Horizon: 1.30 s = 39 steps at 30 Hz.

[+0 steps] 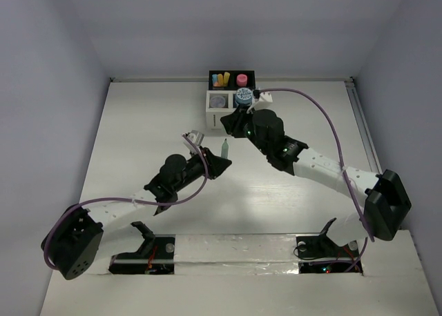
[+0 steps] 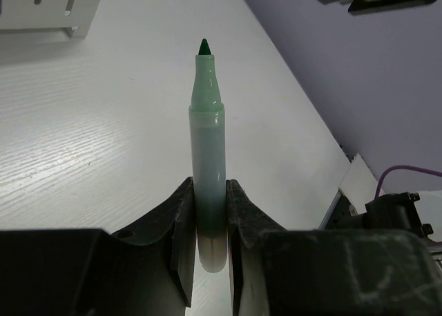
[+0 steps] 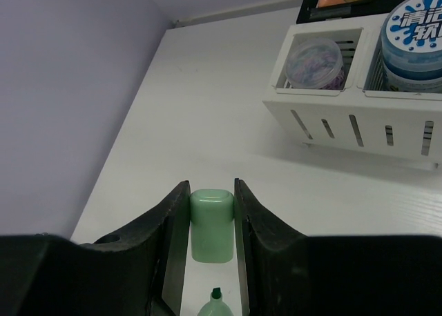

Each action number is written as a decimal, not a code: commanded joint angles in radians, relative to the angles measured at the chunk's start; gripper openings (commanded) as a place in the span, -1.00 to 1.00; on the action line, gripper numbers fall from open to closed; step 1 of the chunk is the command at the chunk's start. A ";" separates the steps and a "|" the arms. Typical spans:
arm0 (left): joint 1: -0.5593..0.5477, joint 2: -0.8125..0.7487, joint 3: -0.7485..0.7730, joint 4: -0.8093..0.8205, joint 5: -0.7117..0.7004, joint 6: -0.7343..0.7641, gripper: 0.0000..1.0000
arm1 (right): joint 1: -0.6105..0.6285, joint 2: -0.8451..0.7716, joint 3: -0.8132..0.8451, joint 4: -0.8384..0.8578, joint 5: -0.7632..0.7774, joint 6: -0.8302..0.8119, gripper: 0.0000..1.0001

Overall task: Sort the stationery into containers
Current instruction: Close the pen cap on the pen.

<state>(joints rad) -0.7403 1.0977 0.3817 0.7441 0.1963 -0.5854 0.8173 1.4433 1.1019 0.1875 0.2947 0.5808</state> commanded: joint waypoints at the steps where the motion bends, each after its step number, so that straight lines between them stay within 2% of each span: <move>1: -0.005 -0.009 0.055 0.044 -0.034 0.002 -1.00 | 0.020 0.005 -0.013 0.058 0.003 0.010 -0.98; 27: -0.005 -0.065 0.100 -0.012 -0.109 0.041 -1.00 | 0.057 -0.029 -0.073 0.115 0.006 0.016 -0.99; 39: -0.005 -0.050 0.138 -0.029 -0.083 0.036 -1.00 | 0.085 -0.069 -0.114 0.162 0.021 0.011 -1.00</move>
<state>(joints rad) -0.7464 1.0645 0.4587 0.6392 0.1223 -0.5583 0.8715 1.4055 1.0023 0.3183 0.3180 0.5922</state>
